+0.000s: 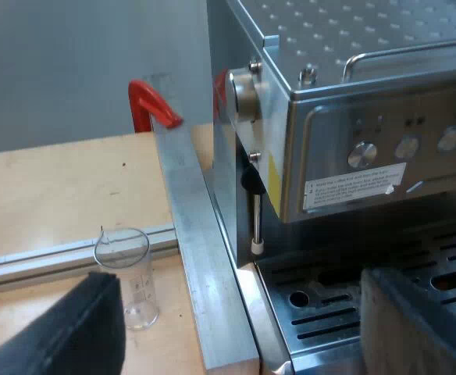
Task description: Grind coffee beans and then tamp
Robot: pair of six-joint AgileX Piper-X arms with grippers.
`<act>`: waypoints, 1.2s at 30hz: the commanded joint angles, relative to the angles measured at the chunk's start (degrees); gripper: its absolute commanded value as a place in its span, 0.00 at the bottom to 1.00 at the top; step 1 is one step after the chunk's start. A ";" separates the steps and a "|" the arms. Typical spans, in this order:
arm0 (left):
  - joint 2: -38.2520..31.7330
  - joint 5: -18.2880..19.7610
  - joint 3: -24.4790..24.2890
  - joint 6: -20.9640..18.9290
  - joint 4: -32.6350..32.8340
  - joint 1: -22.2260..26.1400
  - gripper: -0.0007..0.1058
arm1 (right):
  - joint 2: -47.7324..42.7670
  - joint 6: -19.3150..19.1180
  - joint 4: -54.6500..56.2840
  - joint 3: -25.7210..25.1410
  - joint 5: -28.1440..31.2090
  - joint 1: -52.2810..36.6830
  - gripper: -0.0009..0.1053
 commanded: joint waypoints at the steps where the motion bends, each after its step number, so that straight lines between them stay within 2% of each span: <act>1: -3.92 -0.97 -0.34 -0.16 2.12 0.01 0.62 | -4.88 -0.71 -0.28 -0.52 0.28 -0.31 0.67; 8: -9.60 -0.97 0.27 -0.16 5.45 0.01 0.62 | -13.46 -0.71 -0.28 -0.52 0.63 -0.31 0.67; 15: -18.16 -0.97 2.46 0.78 7.01 0.01 0.62 | -20.85 -0.71 -0.28 -0.52 0.63 -0.31 0.67; 19: -20.21 -0.97 2.80 1.29 7.98 0.01 0.62 | -24.19 -0.71 -0.28 -0.52 0.63 -0.31 0.67; 22: -26.12 -2.19 3.74 1.29 12.42 0.01 0.62 | -25.18 -0.71 0.92 -0.98 0.63 -0.31 0.67; 24: -26.08 -2.17 3.53 1.29 16.30 0.01 0.62 | -24.99 -0.71 0.94 -0.58 -0.46 -0.31 0.67; 28: -26.18 -3.47 3.70 1.29 19.62 0.01 0.62 | -24.99 -0.71 0.96 -0.14 -2.09 -0.31 0.67; 33: -26.18 -5.00 3.70 1.29 19.01 0.01 0.62 | -24.99 -0.71 0.96 -0.17 -2.38 -0.31 0.67; 36: -26.06 -7.67 4.77 1.29 15.84 0.01 0.62 | -24.99 -0.71 0.96 0.44 -2.38 -0.31 0.67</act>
